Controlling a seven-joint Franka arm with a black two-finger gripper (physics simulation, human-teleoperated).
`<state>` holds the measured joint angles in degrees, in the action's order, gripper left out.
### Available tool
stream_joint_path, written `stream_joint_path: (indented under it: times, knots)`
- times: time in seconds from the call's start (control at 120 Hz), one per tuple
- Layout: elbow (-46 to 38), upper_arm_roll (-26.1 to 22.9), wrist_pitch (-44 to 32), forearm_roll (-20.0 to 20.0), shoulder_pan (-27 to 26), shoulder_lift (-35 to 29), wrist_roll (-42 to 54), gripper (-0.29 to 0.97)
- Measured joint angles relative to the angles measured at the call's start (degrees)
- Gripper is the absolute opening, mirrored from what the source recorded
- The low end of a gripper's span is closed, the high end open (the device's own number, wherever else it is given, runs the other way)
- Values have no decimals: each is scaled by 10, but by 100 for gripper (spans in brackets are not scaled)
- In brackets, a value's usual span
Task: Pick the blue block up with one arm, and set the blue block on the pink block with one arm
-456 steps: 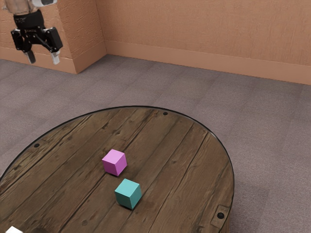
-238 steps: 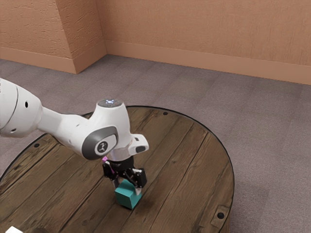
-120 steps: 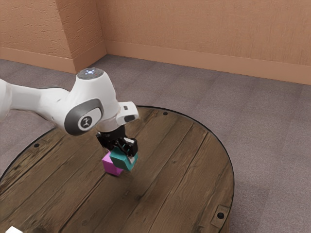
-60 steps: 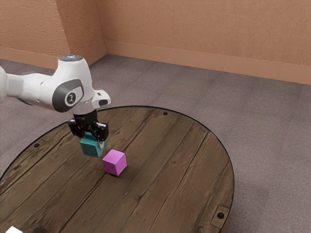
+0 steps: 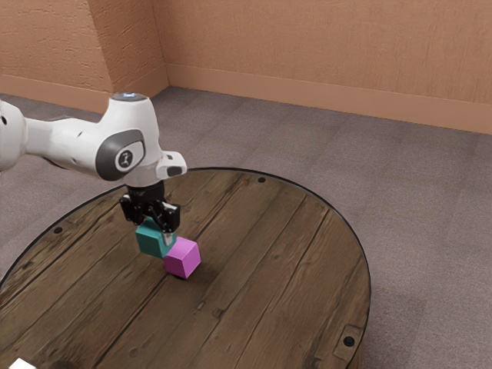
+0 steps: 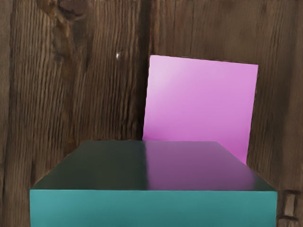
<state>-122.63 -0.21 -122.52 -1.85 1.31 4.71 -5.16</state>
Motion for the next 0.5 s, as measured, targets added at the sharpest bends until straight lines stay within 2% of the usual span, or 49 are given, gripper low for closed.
stream_joint_path:
  times: [0.5]
  knots:
    - [45, -15, 1, -2, -7, 34, 16, 37]
